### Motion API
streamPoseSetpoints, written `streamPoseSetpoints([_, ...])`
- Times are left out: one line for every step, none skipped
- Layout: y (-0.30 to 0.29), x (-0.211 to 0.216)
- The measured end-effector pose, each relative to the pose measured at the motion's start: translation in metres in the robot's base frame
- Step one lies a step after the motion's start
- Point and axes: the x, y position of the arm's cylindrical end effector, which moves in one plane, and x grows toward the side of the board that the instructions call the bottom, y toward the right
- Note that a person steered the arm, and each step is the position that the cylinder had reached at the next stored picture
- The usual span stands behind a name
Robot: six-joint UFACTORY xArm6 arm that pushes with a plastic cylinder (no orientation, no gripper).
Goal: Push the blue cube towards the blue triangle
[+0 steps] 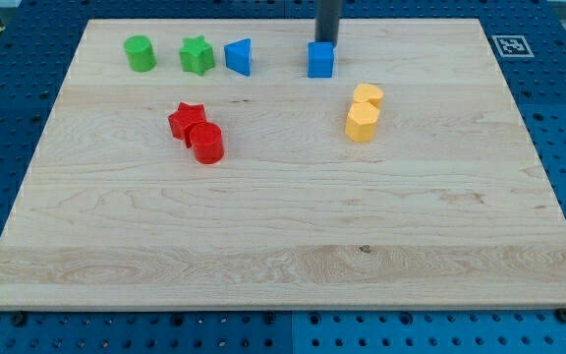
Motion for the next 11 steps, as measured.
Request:
streamPoseSetpoints([0.051, 0.001])
streamPoseSetpoints([0.057, 0.023])
streamPoseSetpoints([0.049, 0.051])
streamPoseSetpoints([0.048, 0.058])
streamPoseSetpoints([0.043, 0.058])
streamPoseSetpoints([0.022, 0.058])
streamPoseSetpoints([0.000, 0.058])
streamPoseSetpoints([-0.020, 0.058])
streamPoseSetpoints([-0.044, 0.058])
streamPoseSetpoints([-0.058, 0.058])
streamPoseSetpoints([-0.056, 0.061])
